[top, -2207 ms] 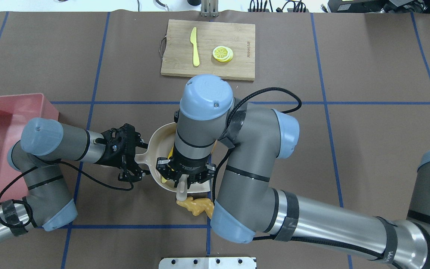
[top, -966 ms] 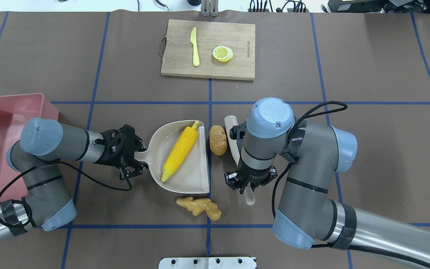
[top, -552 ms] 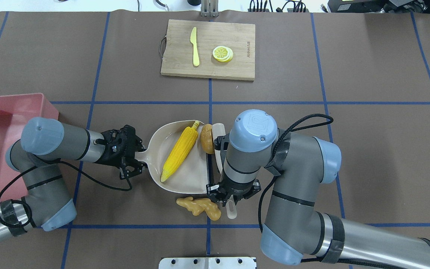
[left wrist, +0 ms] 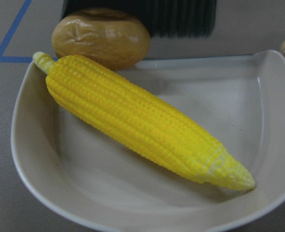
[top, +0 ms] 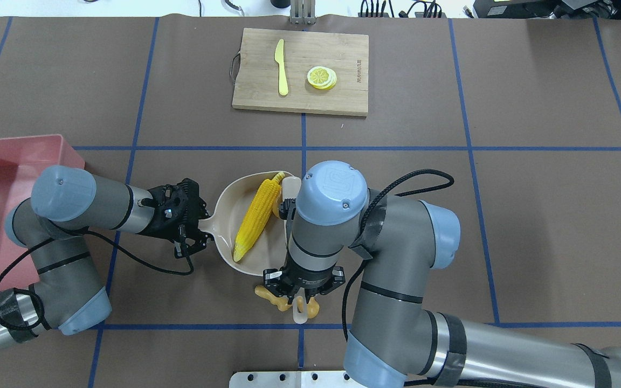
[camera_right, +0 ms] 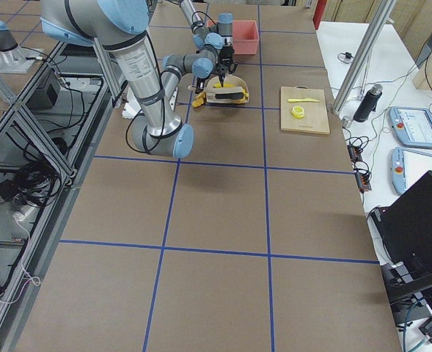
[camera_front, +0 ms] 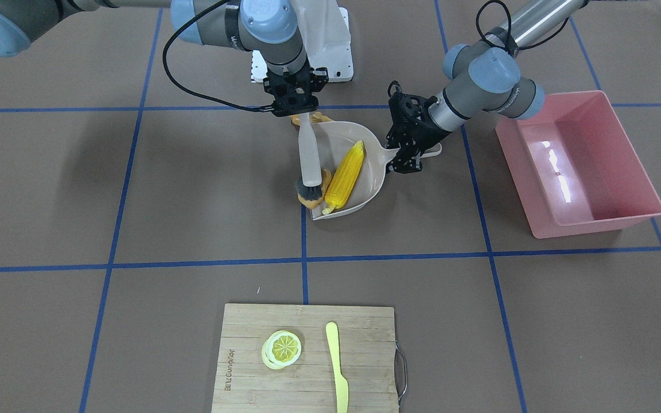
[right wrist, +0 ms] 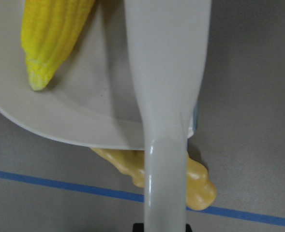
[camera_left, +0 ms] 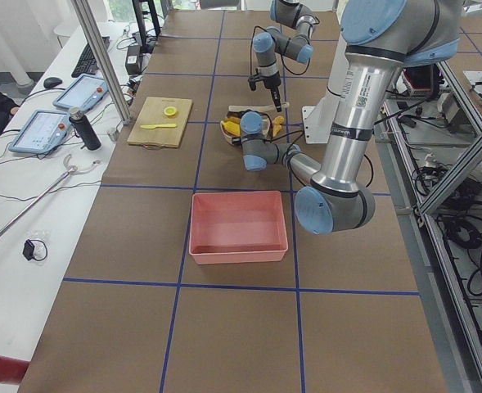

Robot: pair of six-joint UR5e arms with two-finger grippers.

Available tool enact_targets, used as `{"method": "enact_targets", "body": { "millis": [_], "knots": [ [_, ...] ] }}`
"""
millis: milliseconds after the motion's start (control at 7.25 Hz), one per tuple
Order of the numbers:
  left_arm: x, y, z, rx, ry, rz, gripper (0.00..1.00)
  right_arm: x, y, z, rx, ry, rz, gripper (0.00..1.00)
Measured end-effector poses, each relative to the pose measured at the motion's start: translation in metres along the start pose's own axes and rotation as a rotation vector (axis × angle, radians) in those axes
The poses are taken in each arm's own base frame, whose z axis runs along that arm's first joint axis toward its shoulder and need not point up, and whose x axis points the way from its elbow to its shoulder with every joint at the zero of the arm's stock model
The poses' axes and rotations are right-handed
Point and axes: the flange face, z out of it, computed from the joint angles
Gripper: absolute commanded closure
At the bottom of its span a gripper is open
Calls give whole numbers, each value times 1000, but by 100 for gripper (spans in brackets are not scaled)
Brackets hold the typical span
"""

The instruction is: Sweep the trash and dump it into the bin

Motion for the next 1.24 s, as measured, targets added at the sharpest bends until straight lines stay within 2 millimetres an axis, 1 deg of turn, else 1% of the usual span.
{"method": "enact_targets", "body": {
  "millis": [414, 552, 690, 828, 966, 1103, 1241],
  "knots": [
    [0, -1, -2, -23, -5, -10, 100, -47, -6, -7, -4, -17, 4, 100],
    [0, 2, -4, -29, -8, -12, 100, -62, -6, -17, -12, -21, 8, 100],
    [1, 5, -7, -34, -10, -6, 100, -74, -5, -34, -24, -21, 20, 100],
    [3, 9, -14, -46, -10, 6, 100, -78, -7, -54, -33, -19, 35, 100],
    [7, 13, -20, -59, -9, 22, 100, -72, -10, -72, -35, -11, 50, 100],
    [9, 18, -24, -70, -5, 44, 100, -62, -16, -86, -28, -1, 62, 100],
    [10, 20, -25, -84, -2, 72, 100, -44, -28, -96, -11, 7, 65, 100]
  ]
}}
